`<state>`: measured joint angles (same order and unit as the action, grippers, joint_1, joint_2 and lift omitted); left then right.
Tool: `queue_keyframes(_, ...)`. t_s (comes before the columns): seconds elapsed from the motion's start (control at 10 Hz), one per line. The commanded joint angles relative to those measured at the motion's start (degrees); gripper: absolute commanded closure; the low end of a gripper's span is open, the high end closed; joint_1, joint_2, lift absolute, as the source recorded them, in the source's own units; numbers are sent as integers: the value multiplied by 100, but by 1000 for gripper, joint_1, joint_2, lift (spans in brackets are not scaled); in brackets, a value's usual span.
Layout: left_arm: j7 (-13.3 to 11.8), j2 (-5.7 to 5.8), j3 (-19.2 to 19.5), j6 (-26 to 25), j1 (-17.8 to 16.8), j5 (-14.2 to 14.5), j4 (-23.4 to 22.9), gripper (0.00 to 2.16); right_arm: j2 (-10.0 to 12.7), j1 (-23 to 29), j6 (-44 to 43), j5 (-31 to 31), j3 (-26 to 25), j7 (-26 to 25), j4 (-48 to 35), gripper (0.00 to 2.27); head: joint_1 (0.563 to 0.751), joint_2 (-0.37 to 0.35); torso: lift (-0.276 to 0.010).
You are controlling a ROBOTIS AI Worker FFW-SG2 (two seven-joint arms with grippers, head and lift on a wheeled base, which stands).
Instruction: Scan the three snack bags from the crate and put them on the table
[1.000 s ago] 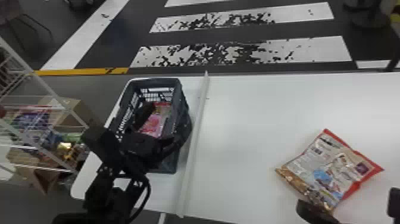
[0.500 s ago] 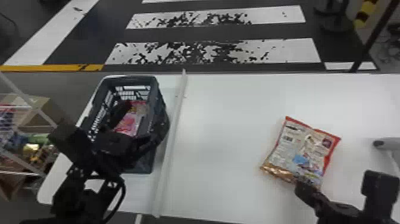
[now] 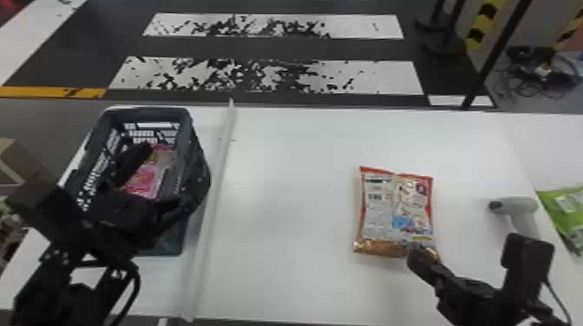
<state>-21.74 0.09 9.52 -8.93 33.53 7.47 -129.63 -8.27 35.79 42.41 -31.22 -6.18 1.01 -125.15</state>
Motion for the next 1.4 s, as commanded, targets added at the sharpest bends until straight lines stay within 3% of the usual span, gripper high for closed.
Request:
queue_keyframes(0.0, 3, -24, -3, 0, -13, 0, 0, 22, 18, 113, 132, -183, -111, 58, -414, 2165, 695, 25, -94)
queue_keyframes(0.1, 3, -24, -11, -18, -13, 0, -18, 22, 27, -133, 79, -95, -102, 163, -432, 2165, 695, 34, -94)
queue_keyframes(0.5, -6, -24, -20, -18, 137, 26, -150, 22, -52, -1162, -3260, 1645, 1146, 313, 1484, 2088, 695, 40, -94)
queue_keyframes(1.3, -32, -24, 6, 18, 189, 97, -150, 22, -96, -1285, -4016, 2331, 1691, -101, 2636, 2088, 695, 86, -94)
